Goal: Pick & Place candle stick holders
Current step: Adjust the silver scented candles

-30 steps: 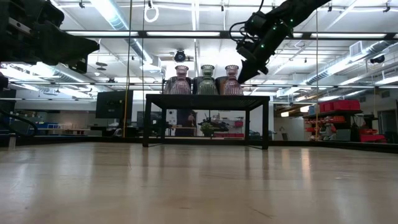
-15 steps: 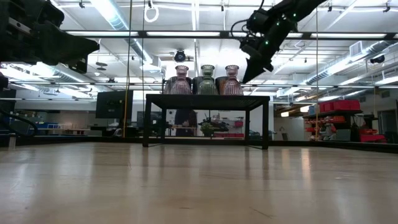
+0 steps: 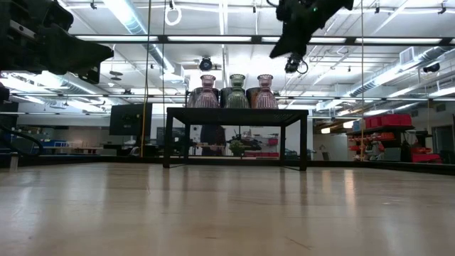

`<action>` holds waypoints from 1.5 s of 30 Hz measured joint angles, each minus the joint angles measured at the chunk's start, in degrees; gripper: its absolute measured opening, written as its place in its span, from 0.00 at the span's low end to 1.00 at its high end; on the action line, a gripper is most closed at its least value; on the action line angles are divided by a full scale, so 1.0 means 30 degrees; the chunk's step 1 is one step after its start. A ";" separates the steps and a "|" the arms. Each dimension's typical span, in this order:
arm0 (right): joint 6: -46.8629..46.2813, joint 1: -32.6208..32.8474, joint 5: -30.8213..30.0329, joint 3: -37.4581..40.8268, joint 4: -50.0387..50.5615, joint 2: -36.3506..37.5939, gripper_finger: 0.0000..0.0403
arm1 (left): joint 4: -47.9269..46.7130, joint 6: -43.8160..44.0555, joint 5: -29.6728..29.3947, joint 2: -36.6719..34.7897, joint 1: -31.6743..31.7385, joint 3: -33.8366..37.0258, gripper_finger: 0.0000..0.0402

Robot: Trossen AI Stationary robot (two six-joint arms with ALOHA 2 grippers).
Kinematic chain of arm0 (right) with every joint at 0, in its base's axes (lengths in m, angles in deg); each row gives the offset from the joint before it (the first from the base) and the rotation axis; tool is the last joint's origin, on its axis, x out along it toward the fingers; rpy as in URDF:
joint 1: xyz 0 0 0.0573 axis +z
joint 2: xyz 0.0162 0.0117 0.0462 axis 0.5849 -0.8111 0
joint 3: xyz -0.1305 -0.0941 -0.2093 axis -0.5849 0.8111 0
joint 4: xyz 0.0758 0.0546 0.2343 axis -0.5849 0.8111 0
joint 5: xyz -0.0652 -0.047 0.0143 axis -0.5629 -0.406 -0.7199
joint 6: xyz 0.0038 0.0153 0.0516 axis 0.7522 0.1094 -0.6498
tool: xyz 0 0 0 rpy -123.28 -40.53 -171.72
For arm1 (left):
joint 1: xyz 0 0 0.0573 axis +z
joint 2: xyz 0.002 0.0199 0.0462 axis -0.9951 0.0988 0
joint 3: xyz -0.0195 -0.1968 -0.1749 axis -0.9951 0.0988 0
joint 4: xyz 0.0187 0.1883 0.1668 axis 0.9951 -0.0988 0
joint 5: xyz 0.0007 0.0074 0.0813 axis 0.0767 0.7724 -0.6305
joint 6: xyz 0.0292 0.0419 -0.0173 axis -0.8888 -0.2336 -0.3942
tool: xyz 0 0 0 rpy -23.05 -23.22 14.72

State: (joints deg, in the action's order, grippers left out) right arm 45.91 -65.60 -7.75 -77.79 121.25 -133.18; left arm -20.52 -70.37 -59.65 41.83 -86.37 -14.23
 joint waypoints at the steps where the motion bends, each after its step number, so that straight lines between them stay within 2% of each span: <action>1: -0.0028 0.0246 0.0387 0.0000 -0.0115 0.0108 0.00 | 0.0000 -0.0003 -0.0003 -0.0002 0.0000 0.0005 0.09; 6: -0.0590 0.1602 0.1608 0.0000 -0.0636 0.0307 0.00 | 0.0000 -0.0003 0.0001 0.0004 -0.0007 0.0000 0.09; 16: -0.1014 0.3795 0.1589 0.0491 -0.1778 0.0445 0.00 | 0.0000 -0.0003 -0.0003 -0.0003 0.0000 0.0000 0.09; 25: -0.2540 0.5706 0.1550 0.4573 -0.6643 0.1529 0.00 | 0.0000 -0.0003 -0.0003 0.0004 -0.0007 0.0000 0.09; 38: -0.2490 0.9031 0.0533 0.9188 -1.1283 0.2212 0.00 | 0.0000 0.0001 -0.0003 0.0004 -0.0003 0.0000 0.09; 45: -0.2924 0.9624 0.0526 1.1632 -1.4323 0.3150 0.00 | 0.0000 -0.0001 -0.0003 0.0004 -0.0001 0.0000 0.09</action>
State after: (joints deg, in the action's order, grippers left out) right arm 37.14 -36.73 -6.17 -42.89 78.29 -123.73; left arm -20.52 -70.37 -59.66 41.84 -86.38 -14.23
